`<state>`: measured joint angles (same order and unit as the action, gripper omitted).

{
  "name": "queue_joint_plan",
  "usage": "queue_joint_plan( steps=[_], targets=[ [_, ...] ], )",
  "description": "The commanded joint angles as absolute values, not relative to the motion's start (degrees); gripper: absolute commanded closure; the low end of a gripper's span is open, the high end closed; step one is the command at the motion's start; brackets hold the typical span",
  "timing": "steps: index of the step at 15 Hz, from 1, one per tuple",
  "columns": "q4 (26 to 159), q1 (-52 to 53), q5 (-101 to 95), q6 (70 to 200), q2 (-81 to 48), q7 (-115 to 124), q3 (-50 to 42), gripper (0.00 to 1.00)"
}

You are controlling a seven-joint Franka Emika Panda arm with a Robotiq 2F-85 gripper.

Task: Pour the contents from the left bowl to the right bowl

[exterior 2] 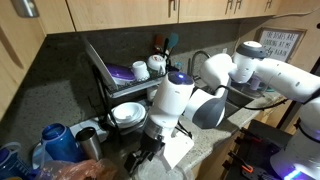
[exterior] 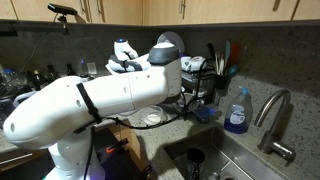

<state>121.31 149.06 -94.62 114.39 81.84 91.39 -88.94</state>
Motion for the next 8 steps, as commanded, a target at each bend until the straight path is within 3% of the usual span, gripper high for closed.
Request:
queue_joint_plan(
  steps=[1,8],
  targets=[
    [123.18,149.06,-94.41,113.71,76.97,92.89,-87.67,0.0],
    [123.27,148.99,-93.42,115.87,75.96,91.66,-87.49,0.0]
  ],
)
